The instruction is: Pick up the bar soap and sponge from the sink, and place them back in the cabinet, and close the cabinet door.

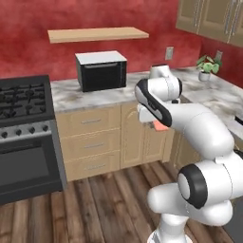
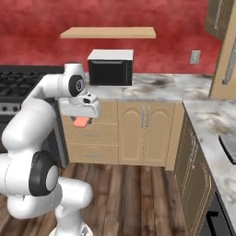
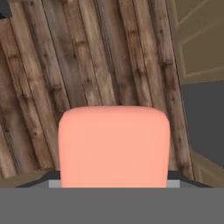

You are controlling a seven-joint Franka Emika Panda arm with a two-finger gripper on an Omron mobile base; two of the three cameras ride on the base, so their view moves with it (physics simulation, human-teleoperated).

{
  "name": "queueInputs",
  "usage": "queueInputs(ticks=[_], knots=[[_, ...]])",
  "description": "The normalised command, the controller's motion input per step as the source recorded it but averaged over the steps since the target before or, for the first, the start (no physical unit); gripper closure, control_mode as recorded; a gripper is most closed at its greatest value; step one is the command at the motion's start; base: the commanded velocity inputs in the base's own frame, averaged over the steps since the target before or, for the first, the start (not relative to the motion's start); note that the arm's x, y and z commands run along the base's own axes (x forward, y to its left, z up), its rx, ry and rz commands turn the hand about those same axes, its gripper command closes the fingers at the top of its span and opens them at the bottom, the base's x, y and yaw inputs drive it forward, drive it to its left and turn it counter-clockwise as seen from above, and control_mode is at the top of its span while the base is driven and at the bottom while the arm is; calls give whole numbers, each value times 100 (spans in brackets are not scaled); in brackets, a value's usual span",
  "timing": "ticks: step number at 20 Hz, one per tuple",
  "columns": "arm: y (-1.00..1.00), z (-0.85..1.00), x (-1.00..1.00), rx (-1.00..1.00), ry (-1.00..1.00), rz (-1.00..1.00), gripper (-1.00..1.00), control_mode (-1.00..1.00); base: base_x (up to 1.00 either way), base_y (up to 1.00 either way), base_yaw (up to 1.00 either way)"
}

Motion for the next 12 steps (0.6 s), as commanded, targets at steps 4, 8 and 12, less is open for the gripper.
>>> queueInputs(ticks=[4,8,12], knots=[[0,0,0,0,0,0,100,100,74,-6,0],[0,0,0,0,0,0,100,100,76,-7,0],[0,0,0,0,0,0,100,100,73,-7,-3]])
